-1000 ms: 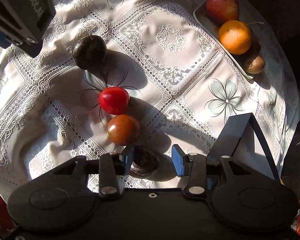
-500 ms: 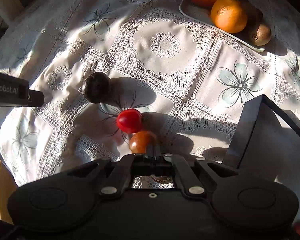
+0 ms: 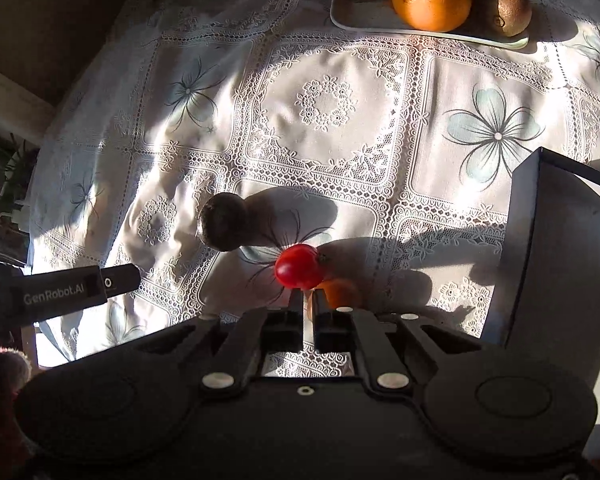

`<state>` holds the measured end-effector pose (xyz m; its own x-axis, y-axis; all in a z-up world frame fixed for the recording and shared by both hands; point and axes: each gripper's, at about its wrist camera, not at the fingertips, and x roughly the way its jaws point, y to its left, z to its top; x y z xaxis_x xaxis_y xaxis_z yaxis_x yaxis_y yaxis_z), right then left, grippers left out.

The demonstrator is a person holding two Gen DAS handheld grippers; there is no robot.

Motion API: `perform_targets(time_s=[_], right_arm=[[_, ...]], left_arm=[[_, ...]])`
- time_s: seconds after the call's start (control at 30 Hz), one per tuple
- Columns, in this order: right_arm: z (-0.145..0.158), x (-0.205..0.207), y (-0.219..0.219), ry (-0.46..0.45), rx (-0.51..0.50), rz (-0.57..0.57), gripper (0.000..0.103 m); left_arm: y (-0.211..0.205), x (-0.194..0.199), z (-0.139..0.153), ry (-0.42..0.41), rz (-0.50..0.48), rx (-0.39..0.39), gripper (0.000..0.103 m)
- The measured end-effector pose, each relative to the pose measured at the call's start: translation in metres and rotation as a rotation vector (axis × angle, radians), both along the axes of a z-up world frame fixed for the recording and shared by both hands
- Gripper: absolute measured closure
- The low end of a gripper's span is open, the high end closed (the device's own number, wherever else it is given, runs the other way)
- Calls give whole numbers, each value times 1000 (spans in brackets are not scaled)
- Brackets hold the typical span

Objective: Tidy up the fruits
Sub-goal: 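Grasp a brown plum with the right gripper while the left gripper grasps a dark plum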

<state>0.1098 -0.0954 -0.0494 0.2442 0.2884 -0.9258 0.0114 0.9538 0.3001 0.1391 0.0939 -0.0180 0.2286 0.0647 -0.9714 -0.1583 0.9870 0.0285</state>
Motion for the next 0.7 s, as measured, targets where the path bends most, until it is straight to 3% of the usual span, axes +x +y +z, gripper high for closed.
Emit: perform_targets(time_s=[0.07, 0.43, 0.53, 0.6, 0.7], right_arm=[[0, 1, 4, -20, -42, 7, 66], [-37, 6, 30, 26, -171, 75, 57], [-40, 3, 36, 12, -198, 111, 56], [-41, 0, 40, 3, -233, 134, 65], [-37, -3, 34, 7, -192, 104, 65]], left_arm=[[1, 0, -1, 2, 0, 1, 56], [8, 4, -3, 0, -11, -10, 56], [1, 6, -3, -19, -58, -10, 56], [-6, 6, -4, -35, -83, 2, 56], [-17, 10, -10, -48, -120, 4, 56]])
